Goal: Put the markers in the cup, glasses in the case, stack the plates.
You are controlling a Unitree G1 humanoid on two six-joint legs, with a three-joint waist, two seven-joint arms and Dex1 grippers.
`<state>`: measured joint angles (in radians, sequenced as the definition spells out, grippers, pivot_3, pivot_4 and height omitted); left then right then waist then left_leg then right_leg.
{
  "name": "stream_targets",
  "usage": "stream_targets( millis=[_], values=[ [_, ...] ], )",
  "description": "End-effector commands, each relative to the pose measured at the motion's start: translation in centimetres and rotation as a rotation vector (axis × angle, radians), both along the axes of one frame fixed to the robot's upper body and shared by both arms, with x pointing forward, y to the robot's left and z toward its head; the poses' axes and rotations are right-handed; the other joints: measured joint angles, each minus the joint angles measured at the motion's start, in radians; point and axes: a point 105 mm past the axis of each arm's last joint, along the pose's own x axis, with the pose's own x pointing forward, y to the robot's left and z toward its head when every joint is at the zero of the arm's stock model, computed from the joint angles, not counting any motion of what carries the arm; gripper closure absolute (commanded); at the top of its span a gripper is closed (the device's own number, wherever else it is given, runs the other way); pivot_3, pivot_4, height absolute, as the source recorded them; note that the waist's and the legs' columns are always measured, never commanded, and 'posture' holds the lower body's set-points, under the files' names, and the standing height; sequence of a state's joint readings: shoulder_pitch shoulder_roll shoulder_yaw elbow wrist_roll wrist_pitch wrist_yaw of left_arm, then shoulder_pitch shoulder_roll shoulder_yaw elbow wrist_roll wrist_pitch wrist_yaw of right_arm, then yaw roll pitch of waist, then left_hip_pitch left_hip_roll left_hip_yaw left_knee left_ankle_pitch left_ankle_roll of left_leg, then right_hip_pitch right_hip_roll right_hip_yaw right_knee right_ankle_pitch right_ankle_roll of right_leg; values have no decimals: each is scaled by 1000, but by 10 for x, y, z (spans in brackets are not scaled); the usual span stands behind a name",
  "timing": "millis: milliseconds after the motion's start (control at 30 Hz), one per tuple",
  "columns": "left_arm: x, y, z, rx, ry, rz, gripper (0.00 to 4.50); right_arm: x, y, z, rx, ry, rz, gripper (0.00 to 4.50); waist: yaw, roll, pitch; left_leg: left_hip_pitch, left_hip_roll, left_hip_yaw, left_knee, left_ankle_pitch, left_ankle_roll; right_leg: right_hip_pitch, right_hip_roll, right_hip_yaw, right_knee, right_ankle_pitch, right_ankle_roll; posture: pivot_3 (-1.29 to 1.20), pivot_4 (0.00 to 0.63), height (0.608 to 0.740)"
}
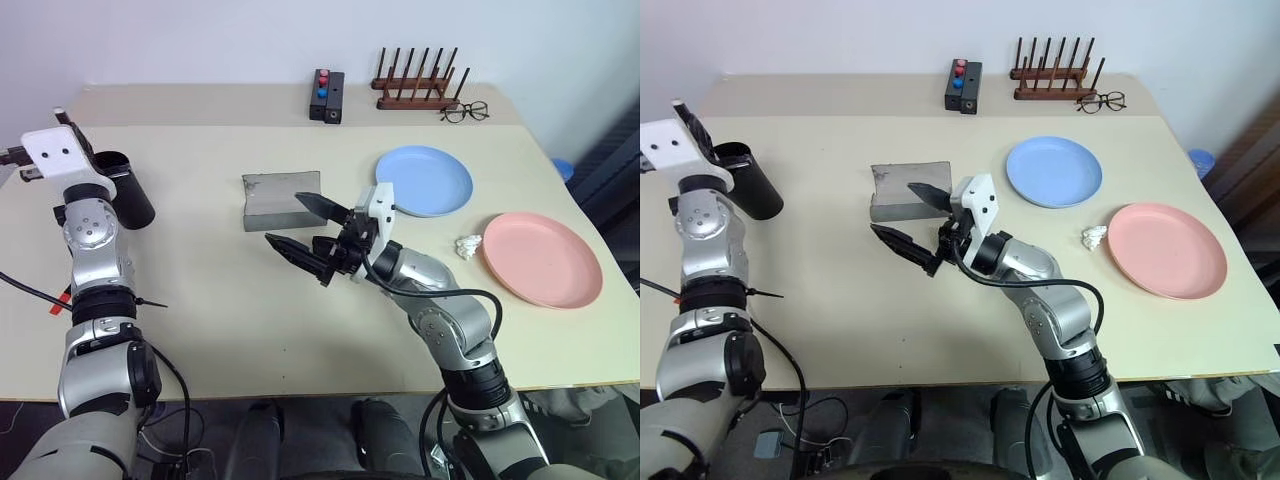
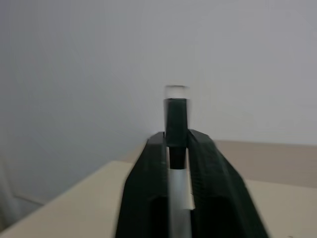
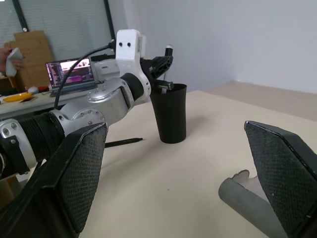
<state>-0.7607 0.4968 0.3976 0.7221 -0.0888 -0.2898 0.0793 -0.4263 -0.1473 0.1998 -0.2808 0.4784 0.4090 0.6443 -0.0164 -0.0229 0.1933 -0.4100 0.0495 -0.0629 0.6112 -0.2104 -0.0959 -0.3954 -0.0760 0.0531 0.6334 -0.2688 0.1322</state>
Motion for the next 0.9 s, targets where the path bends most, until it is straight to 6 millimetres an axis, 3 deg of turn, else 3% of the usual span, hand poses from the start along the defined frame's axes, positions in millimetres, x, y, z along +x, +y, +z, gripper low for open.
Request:
stream_targets(
  millis=[33, 67, 333, 467, 567, 667, 733, 900],
  values=[
    [-6, 3, 17, 32, -48, 39, 2129, -8, -1, 13, 33, -44, 20, 0, -1, 0, 0, 0, 0, 0, 0, 0, 0, 0, 0, 0, 0, 0, 0, 0, 150, 740],
    [-5, 1, 16, 20, -51, 25, 1690, -8, -1, 13, 32, -43, 22, 0, 0, 0, 0, 0, 0, 0, 0, 0, 0, 0, 0, 0, 0, 0, 0, 0, 150, 740],
    [-11, -3, 26, -68, -127, -42, 1690, -9, -1, 13, 31, -37, 28, 0, 1, 0, 0, 0, 0, 0, 0, 0, 0, 0, 0, 0, 0, 0, 0, 0, 150, 740],
    [-28, 11, 39, -106, -138, -40, 1690, -10, -3, 12, 20, -45, 17, 0, -4, 0, 0, 0, 0, 0, 0, 0, 0, 0, 0, 0, 0, 0, 0, 0, 150, 740],
    [-41, 22, 36, -125, -35, -93, 1690, -8, -8, 12, 5, -53, -2, 0, -16, 0, 0, 0, 0, 0, -1, 0, 0, -1, 0, 0, 0, 0, 0, 0, 150, 740],
    [-67, 39, 29, -183, 101, -160, 833, -4, -18, 8, -14, -50, -34, 0, -30, 0, 0, 0, 0, 0, -2, 0, 0, -1, 0, 0, 1, 0, 0, 0, 150, 740],
    [-86, 46, 26, -215, 177, -193, 22, -1, -24, 6, -24, -45, -52, 0, -33, 0, 0, 0, 1, 0, -2, 0, 0, -1, 0, 0, 1, 0, 0, 0, 150, 740],
    [-114, 52, 7, -220, 437, -244, 22, 4, -31, 2, -48, -38, -56, 0, -26, 0, 0, 0, 1, 0, -1, 0, 0, -1, 0, 0, 1, -2, -4, 0, 150, 740]
  ],
)
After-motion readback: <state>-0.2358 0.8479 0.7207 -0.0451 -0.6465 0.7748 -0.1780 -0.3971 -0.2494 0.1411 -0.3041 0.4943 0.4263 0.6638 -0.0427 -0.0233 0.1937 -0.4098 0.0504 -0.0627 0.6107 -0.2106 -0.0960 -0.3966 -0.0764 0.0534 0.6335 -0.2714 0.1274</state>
